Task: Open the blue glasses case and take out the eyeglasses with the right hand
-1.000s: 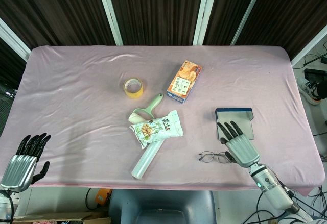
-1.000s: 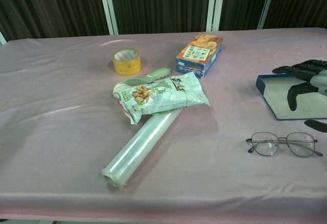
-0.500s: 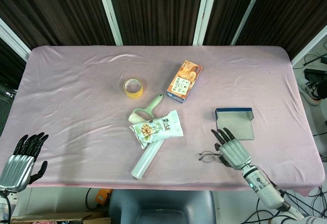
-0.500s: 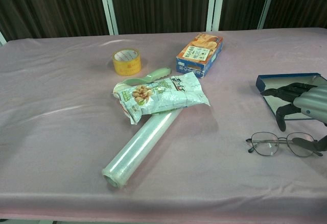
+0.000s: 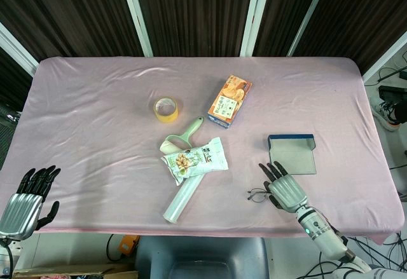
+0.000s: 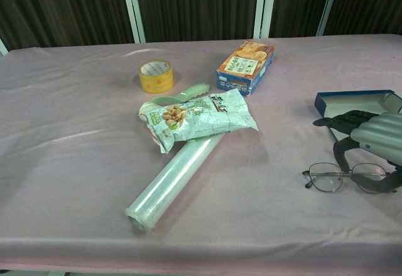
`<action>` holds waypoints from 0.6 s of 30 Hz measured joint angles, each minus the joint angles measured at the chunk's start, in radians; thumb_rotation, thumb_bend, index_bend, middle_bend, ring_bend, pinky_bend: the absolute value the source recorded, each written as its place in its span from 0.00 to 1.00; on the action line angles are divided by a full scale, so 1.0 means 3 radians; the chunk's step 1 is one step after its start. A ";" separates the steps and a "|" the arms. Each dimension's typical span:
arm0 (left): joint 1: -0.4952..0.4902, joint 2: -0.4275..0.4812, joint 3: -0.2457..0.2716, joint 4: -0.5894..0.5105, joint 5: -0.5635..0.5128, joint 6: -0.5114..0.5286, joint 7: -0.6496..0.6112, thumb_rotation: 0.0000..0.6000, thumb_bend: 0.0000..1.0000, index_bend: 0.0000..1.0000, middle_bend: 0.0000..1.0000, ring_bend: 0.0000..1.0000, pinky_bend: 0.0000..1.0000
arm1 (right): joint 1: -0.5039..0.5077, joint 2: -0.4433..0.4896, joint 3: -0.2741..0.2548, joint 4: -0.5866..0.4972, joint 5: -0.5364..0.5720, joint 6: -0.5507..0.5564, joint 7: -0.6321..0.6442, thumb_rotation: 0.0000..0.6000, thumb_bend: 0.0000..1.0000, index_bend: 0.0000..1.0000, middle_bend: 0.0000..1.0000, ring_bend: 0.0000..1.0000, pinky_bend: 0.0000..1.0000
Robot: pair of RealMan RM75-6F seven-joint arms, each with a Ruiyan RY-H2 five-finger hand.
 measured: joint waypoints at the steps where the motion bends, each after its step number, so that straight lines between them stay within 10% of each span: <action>1: 0.0001 0.0000 0.0000 0.0001 0.0001 0.0002 -0.0001 1.00 0.43 0.00 0.04 0.07 0.05 | 0.0000 -0.0007 -0.0002 0.0006 0.0004 -0.0006 -0.0003 1.00 0.57 0.65 0.03 0.00 0.00; 18: 0.0010 0.0002 0.0001 0.0009 0.0010 0.0019 -0.0020 1.00 0.43 0.00 0.04 0.07 0.05 | -0.0027 -0.0040 -0.0004 -0.0014 -0.0013 0.0058 -0.0037 1.00 0.63 0.74 0.09 0.00 0.00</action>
